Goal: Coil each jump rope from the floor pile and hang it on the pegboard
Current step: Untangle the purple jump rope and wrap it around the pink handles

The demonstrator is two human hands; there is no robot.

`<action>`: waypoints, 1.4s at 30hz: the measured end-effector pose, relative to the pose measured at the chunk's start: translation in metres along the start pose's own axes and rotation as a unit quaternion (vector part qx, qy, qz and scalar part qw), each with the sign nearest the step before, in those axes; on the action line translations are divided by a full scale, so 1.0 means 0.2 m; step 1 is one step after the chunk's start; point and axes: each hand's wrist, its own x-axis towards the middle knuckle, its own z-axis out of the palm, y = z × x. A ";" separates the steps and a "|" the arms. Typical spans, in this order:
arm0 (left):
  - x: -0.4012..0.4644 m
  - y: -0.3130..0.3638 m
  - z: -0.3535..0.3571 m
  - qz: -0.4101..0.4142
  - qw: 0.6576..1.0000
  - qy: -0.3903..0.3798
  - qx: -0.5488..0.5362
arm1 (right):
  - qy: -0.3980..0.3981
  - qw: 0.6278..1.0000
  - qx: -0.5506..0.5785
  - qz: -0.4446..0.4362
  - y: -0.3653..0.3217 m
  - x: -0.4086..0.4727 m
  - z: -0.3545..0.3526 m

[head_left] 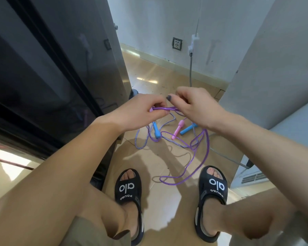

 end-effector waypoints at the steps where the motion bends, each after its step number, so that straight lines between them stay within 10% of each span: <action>1: 0.00 -0.01 -0.01 -0.006 1.000 -0.009 0.012 | 0.006 1.000 -0.025 0.003 0.02 0.01 -0.03; 9: -0.01 -0.06 -0.03 -0.053 0.996 -0.031 0.060 | -0.056 0.945 -0.192 0.258 0.45 0.01 -0.19; 15: 0.02 0.02 0.03 -0.006 1.000 0.016 0.015 | -0.097 0.972 0.177 0.120 0.05 0.01 0.02; 23: 0.02 -0.03 -0.01 -0.039 0.995 -0.025 0.093 | -0.019 0.999 -0.017 0.021 0.10 0.05 -0.06; 29: 0.02 -0.04 -0.04 -0.040 0.994 0.000 0.101 | 0.012 0.960 -0.193 0.202 0.37 0.06 -0.19; 36: 0.04 0.02 0.00 0.021 0.998 0.047 0.046 | -0.098 0.969 0.194 0.117 0.05 0.03 0.02; 42: 0.02 -0.01 -0.02 -0.001 0.993 0.023 0.117 | -0.054 0.998 0.019 0.019 0.02 0.03 0.00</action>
